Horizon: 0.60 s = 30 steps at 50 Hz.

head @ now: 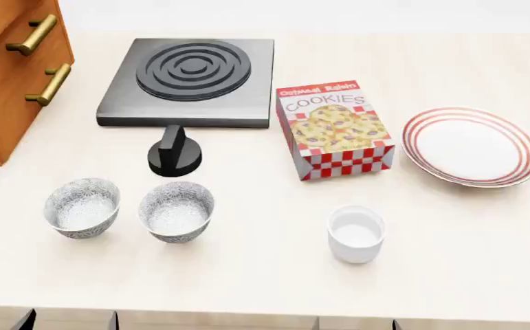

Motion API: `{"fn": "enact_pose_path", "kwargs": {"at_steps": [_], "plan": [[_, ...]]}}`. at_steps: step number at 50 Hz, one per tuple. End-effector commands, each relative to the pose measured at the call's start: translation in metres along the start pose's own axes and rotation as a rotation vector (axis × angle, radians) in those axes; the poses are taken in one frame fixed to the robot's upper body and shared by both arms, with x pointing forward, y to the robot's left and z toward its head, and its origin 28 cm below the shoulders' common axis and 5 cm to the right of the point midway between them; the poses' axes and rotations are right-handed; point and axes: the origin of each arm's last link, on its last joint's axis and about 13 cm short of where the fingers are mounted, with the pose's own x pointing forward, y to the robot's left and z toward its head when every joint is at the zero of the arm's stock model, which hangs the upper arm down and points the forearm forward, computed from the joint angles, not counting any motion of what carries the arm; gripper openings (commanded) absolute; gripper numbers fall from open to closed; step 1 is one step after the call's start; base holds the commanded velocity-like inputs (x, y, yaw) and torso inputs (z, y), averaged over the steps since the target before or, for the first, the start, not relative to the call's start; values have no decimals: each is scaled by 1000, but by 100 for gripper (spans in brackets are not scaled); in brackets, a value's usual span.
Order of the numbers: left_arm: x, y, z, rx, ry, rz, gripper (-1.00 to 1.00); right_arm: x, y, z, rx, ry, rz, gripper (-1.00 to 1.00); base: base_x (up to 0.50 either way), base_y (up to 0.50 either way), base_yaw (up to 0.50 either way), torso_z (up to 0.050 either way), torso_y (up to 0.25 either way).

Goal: Pick the akita bowl from table center and place it on the plate.

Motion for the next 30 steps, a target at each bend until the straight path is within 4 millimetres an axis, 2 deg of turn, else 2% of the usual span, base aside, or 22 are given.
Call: {"fn": "enact_pose_path", "kwargs": {"at_steps": [1,15,20,26,30], "plan": [[-1,0,-1,-1,3,-2,100,-2,0,1,7,-13,3,100,0,0,0,0,0],[1,-1,0,6,16,-1,100,0,-4,4,9,-10,-23,100,0,0,0,0,0],[4,0,15,-15,-5,6,100,-2,-6,10,9,-23,-44,100,0,0,0,0,0],[15,4,40,-44,-23,33,100,-8,-18,26,32,-91,-143,100,0,0,0,0,0],[16,7,48,-48,-48,35,100,-16,-23,34,60,-137,-211,100,0,0,0,0,0]]}}
